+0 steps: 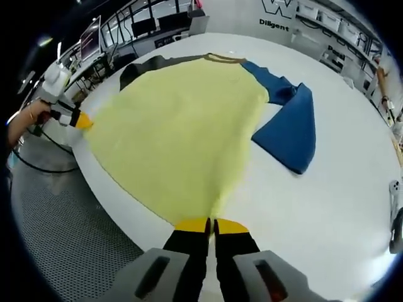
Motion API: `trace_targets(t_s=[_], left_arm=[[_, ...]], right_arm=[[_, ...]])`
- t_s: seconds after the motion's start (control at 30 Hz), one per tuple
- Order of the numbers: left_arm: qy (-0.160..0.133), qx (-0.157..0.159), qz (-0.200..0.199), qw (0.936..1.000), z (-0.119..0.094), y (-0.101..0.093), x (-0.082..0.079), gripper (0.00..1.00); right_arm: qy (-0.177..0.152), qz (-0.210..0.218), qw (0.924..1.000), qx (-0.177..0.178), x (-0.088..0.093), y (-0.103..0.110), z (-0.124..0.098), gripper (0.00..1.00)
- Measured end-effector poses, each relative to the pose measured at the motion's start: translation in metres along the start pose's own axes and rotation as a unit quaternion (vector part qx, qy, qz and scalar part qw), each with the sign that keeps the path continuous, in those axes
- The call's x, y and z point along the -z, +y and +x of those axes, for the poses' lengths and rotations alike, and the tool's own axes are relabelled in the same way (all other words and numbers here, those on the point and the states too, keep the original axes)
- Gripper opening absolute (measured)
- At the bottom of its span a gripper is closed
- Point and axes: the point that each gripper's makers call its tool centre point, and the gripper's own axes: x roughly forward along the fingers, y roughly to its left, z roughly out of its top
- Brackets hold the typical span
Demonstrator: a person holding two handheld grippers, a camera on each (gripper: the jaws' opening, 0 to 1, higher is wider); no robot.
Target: Fold the garment on the visible template until the final outline fits inside the template.
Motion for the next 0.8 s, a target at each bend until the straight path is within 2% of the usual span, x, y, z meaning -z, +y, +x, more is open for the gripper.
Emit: trace_targets(t_s=[0.33,0.47,0.5,0.53,0.57,0.6,0.63,0.67,0.73,0.8], left_arm=[[-0.004,-0.015,0.003,0.9999,0.0,0.0,-0.001,0.07],[-0.02,-0.043,0.039,0.9981,-0.005,0.008,-0.004,0.19],[-0.026,-0.041,0.042,0.998,-0.007,0.007,-0.005,0.23],[-0.037,-0.034,0.032,0.9982,-0.009,0.005,-0.009,0.25],[-0.042,-0.027,0.026,0.9984,-0.009,0.002,-0.01,0.25],[-0.062,-0.005,0.009,0.998,-0.011,-0.004,-0.017,0.26],[-0.075,0.004,-0.009,0.9971,-0.013,-0.006,-0.022,0.28],[-0.084,0.007,-0.008,0.9964,-0.015,-0.007,-0.025,0.29],[-0.095,0.007,-0.015,0.9953,-0.019,-0.006,-0.03,0.31],[-0.125,0.014,-0.019,0.9919,-0.026,-0.008,-0.043,0.35]], right_arm=[[0.0,-0.009,0.9999,-0.011,0.004,0.002,0.004,0.0],[-0.01,-0.011,0.9998,-0.015,0.001,0.0,-0.001,0.0],[-0.022,-0.009,0.9996,-0.015,-0.003,-0.001,-0.003,0.01],[-0.054,-0.012,0.9983,-0.019,-0.013,-0.003,-0.007,0.03],[-0.064,-0.014,0.9977,-0.018,-0.017,-0.003,-0.008,0.04],[-0.078,-0.008,0.9968,-0.014,-0.021,-0.007,-0.012,0.05],[-0.074,-0.008,0.9971,-0.012,-0.021,-0.01,-0.015,0.05],[-0.092,-0.019,0.9956,0.006,-0.028,-0.019,-0.018,0.06],[-0.097,-0.016,0.9951,0.013,-0.031,-0.024,-0.021,0.08],[-0.109,-0.015,0.9935,0.029,-0.037,-0.035,-0.023,0.11]])
